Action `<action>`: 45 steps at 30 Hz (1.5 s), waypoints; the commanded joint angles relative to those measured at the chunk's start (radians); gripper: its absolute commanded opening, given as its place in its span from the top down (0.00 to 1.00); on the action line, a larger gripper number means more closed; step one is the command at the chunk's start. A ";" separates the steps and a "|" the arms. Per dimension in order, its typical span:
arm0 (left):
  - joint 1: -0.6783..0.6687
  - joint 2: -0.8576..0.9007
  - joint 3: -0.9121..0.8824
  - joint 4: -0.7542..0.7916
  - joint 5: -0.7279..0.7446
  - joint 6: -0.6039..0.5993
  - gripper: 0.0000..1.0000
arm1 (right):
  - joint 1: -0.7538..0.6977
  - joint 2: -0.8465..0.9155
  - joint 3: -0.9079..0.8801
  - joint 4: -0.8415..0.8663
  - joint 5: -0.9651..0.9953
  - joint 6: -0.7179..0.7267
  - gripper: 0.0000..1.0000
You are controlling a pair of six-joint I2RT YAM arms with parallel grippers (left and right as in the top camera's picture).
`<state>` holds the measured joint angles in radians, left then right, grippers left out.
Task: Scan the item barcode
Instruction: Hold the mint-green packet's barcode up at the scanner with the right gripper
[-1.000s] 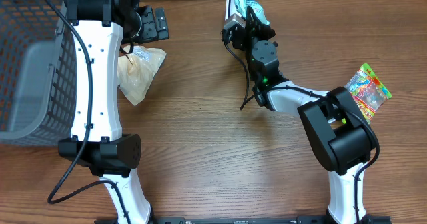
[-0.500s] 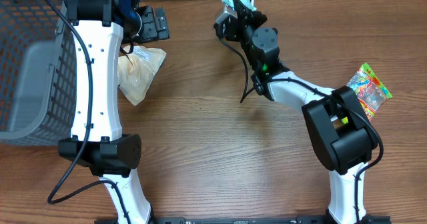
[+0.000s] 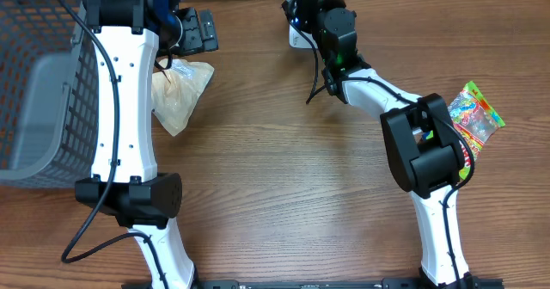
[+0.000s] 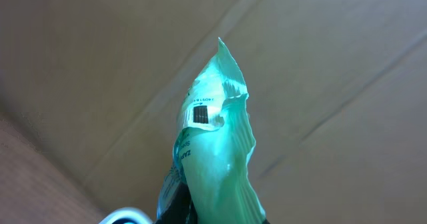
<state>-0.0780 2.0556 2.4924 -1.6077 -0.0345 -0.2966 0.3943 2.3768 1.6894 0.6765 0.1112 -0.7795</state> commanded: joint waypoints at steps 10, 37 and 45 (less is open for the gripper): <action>-0.001 -0.015 -0.005 0.001 0.002 0.005 0.00 | 0.003 0.006 0.049 -0.072 0.027 -0.129 0.96; -0.001 -0.015 -0.005 0.001 0.002 0.005 0.00 | 0.077 0.006 0.049 -0.020 0.153 -0.642 0.96; -0.001 -0.015 -0.005 0.001 0.002 0.005 0.00 | 0.078 0.006 0.049 -0.145 0.154 -0.642 0.96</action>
<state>-0.0780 2.0556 2.4924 -1.6077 -0.0345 -0.2966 0.4736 2.3894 1.7042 0.5354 0.2485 -1.4174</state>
